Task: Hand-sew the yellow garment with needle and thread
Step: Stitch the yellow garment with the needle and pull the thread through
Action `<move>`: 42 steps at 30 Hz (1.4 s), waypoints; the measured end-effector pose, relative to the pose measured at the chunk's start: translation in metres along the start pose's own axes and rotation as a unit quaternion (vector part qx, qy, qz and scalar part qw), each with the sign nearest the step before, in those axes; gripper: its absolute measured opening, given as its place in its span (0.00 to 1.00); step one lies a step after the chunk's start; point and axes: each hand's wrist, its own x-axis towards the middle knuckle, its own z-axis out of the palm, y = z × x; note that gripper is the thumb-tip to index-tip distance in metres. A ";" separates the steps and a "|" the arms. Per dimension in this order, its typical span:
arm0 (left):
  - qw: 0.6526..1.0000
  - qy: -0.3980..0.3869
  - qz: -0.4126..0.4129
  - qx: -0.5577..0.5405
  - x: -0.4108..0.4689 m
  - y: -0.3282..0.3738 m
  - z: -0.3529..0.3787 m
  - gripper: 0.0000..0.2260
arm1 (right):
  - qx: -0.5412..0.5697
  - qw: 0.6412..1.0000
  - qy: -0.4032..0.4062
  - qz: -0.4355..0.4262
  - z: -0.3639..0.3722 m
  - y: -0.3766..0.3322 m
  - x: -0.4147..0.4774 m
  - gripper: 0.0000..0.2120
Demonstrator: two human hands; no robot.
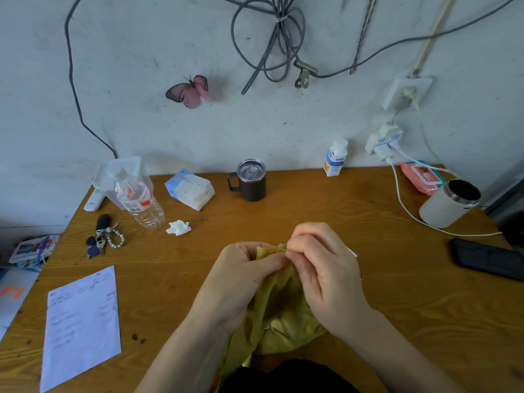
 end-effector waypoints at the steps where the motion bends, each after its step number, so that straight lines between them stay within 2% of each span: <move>1: 1.000 0.011 0.009 0.021 0.001 0.000 0.001 0.05 | -0.008 1.000 0.010 -0.002 0.003 -0.001 -0.001 0.10; 4: 0.995 0.049 0.042 0.071 0.003 0.000 0.002 0.07 | -0.035 0.999 0.022 -0.019 0.009 -0.001 0.001 0.08; 7: 0.994 0.053 0.049 0.079 0.004 0.002 0.002 0.08 | -0.035 0.999 0.028 -0.017 0.013 0.001 0.002 0.08; 12: 0.999 0.039 0.013 0.032 0.004 0.004 0.005 0.08 | 0.073 0.994 0.049 0.064 0.023 0.001 -0.002 0.10; 16: 0.999 0.053 -0.004 -0.009 0.005 0.002 0.003 0.09 | 0.073 0.994 0.024 0.082 0.025 0.004 -0.001 0.10; 19: 0.998 0.064 -0.012 -0.017 0.006 0.002 0.004 0.09 | 0.036 0.997 0.000 0.064 0.025 0.007 0.001 0.11; 23: 0.997 0.053 -0.044 -0.040 0.007 0.000 0.004 0.10 | -0.015 0.999 0.028 0.020 0.027 0.004 0.003 0.10; 26: 0.991 0.036 -0.090 -0.097 0.009 -0.002 0.007 0.16 | -0.028 0.998 0.043 -0.031 0.030 0.002 0.006 0.06; 28: 0.990 0.026 -0.087 -0.111 0.008 -0.004 0.008 0.16 | 0.004 0.999 0.045 -0.017 0.032 0.000 0.010 0.07; 31: 0.994 0.030 -0.034 -0.099 0.006 -0.002 0.007 0.12 | 0.125 0.988 0.052 0.078 0.028 -0.005 0.015 0.09; 34: 0.995 0.059 -0.008 -0.074 0.005 -0.004 0.004 0.09 | 0.281 0.942 0.038 0.179 0.018 -0.007 0.021 0.08; 35: 0.996 0.069 -0.004 -0.062 0.005 -0.004 0.004 0.08 | 0.349 0.910 0.027 0.222 0.014 -0.008 0.023 0.09; 37: 0.996 0.078 0.005 -0.052 0.004 -0.006 0.002 0.08 | 0.479 0.818 0.008 0.318 0.007 -0.008 0.026 0.11; 39: 0.995 0.082 0.011 -0.060 0.003 -0.004 -0.001 0.08 | 0.557 0.729 0.006 0.397 0.001 -0.003 0.026 0.12; 40: 0.995 0.084 0.013 -0.060 0.002 -0.004 -0.002 0.08 | 0.580 0.697 0.014 0.422 -0.002 0.000 0.027 0.12; 42: 0.994 0.088 0.013 -0.060 0.002 -0.003 -0.006 0.07 | 0.606 0.657 0.041 0.447 -0.009 0.006 0.027 0.12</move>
